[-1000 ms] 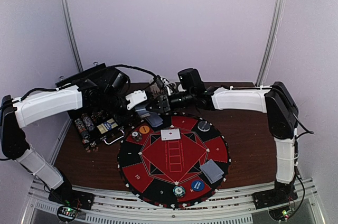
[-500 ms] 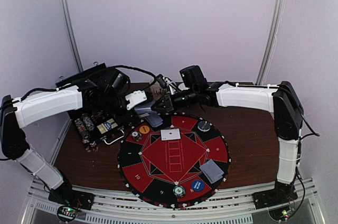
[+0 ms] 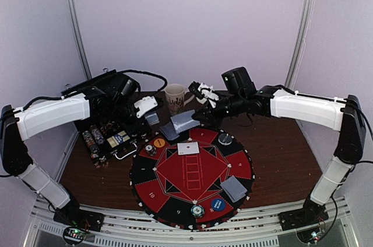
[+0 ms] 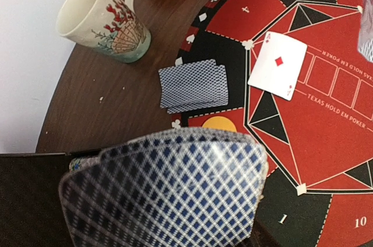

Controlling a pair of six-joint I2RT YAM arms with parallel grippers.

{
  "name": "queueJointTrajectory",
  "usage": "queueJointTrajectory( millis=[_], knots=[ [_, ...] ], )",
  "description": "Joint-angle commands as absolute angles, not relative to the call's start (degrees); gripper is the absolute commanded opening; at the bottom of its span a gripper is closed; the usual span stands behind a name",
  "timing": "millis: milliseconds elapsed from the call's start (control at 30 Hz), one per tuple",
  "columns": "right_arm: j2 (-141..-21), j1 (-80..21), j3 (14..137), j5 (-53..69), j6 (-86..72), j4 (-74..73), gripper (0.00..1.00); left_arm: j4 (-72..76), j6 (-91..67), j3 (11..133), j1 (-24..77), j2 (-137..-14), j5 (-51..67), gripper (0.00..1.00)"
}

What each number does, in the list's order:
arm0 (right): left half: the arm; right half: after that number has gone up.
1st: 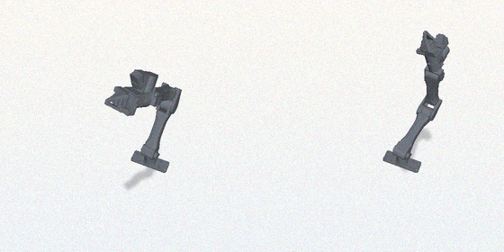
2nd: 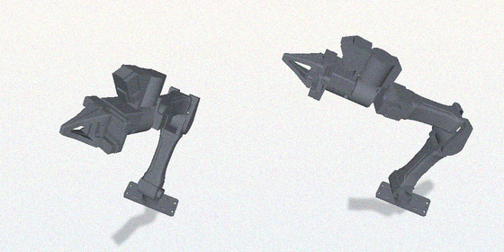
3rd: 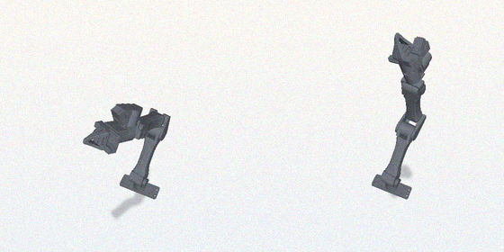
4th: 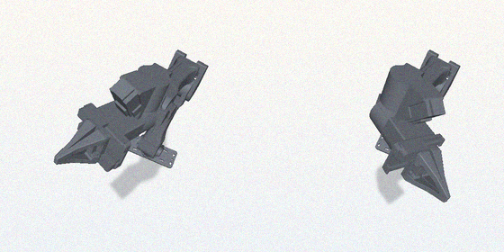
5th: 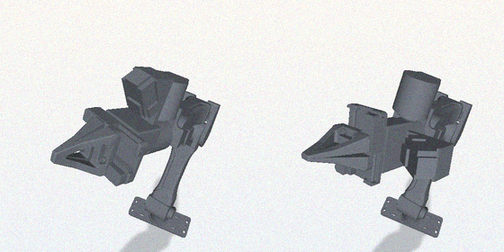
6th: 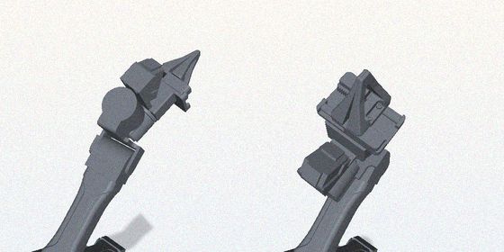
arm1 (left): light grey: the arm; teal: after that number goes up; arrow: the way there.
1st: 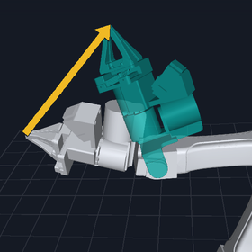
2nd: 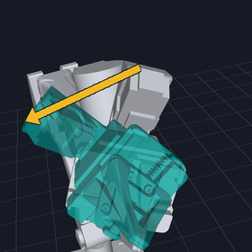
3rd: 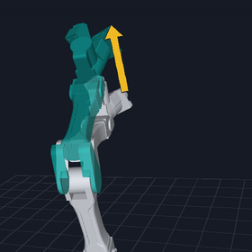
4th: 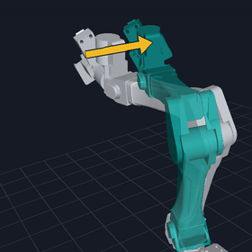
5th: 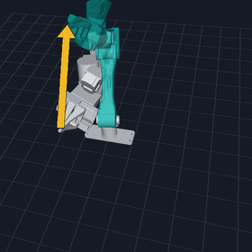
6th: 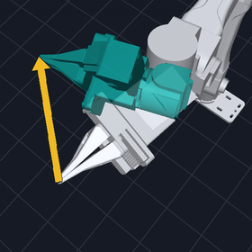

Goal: Distribute texas hold em gaming equipment
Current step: Flop the poker card in the community card area.

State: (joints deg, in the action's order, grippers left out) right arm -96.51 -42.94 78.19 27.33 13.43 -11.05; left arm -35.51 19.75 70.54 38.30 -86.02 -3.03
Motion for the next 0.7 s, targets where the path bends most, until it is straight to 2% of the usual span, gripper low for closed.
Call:
queueJointTrajectory(
  millis=[0,233,433,667],
  knots=[
    [-95.4,-45.3,71.0,17.4,41.2,-10.3,0.00,-32.5,17.5,70.3,37.1,-86.2,-4.5,0.45],
    [-98.5,-48.5,63.7,16.4,65.1,7.5,0.00,-32.8,17.2,70.7,37.1,-86.3,-4.4,0.45],
    [-103.5,-50.7,62.2,11.6,72.7,19.8,0.00,-33.0,17.4,70.4,37.0,-85.6,-4.6,0.45],
    [-105.8,-54.1,55.6,8.1,83.0,26.2,0.00,-33.0,17.5,70.6,36.9,-85.9,-4.5,0.45]
  ],
)
